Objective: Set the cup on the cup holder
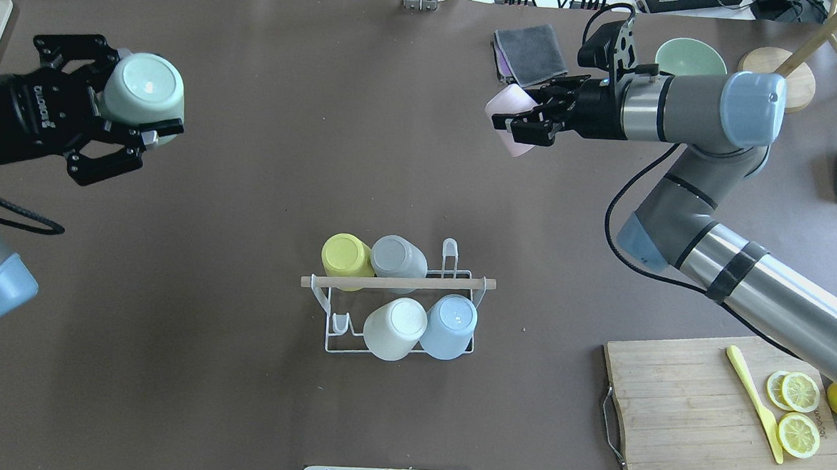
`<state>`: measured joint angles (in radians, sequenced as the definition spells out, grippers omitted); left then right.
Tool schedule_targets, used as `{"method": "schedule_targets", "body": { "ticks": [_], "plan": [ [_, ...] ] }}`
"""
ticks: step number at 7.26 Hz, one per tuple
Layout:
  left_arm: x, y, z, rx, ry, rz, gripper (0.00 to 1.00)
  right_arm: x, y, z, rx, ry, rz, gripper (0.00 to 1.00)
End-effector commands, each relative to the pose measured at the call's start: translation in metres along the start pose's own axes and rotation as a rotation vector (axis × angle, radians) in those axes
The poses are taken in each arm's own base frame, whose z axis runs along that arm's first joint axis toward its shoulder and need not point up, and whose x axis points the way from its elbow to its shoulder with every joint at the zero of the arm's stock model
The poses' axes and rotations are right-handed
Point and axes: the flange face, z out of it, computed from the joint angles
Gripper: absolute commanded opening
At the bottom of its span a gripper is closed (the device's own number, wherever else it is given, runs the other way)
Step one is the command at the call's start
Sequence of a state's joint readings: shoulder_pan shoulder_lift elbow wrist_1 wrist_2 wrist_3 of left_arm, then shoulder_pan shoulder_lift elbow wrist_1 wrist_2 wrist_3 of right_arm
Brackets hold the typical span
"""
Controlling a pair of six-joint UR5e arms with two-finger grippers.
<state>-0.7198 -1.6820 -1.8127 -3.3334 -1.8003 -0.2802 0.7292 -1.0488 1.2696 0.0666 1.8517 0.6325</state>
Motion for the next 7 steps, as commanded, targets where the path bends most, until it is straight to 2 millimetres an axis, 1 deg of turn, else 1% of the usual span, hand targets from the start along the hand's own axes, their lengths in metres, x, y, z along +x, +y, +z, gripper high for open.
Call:
{"method": "schedule_targets", "body": {
  "ticks": [1, 2, 3, 4, 5, 6, 7],
  "plan": [
    [0.016, -0.004, 0.001, 0.019, 0.071, 0.003, 0.00, -0.024, 0.006, -0.006, 0.155, -0.041, -0.018, 0.39],
    [0.016, 0.002, -0.008, 0.062, 0.079, 0.018, 0.00, -0.033, 0.007, -0.011, 0.233, -0.058, -0.019, 0.38],
    [0.015, 0.005, -0.006, 0.085, 0.085, 0.019, 0.00, -0.037, 0.011, -0.015, 0.256, -0.056, -0.017, 0.38],
    [0.017, 0.004, -0.007, 0.109, 0.091, 0.020, 0.00, -0.050, 0.023, -0.009, 0.306, -0.011, 0.010, 0.39],
    [0.013, 0.000, -0.007, 0.161, 0.052, 0.022, 0.00, -0.067, 0.036, -0.004, 0.328, -0.017, 0.003, 0.39],
    [0.012, 0.008, 0.001, 0.199, 0.002, 0.003, 0.00, -0.084, 0.049, 0.001, 0.353, -0.008, -0.019, 0.39],
    [0.048, 0.023, 0.016, 0.220, 0.063, -0.050, 0.00, -0.095, 0.055, 0.001, 0.381, -0.004, -0.026, 0.39]
  ]
}}
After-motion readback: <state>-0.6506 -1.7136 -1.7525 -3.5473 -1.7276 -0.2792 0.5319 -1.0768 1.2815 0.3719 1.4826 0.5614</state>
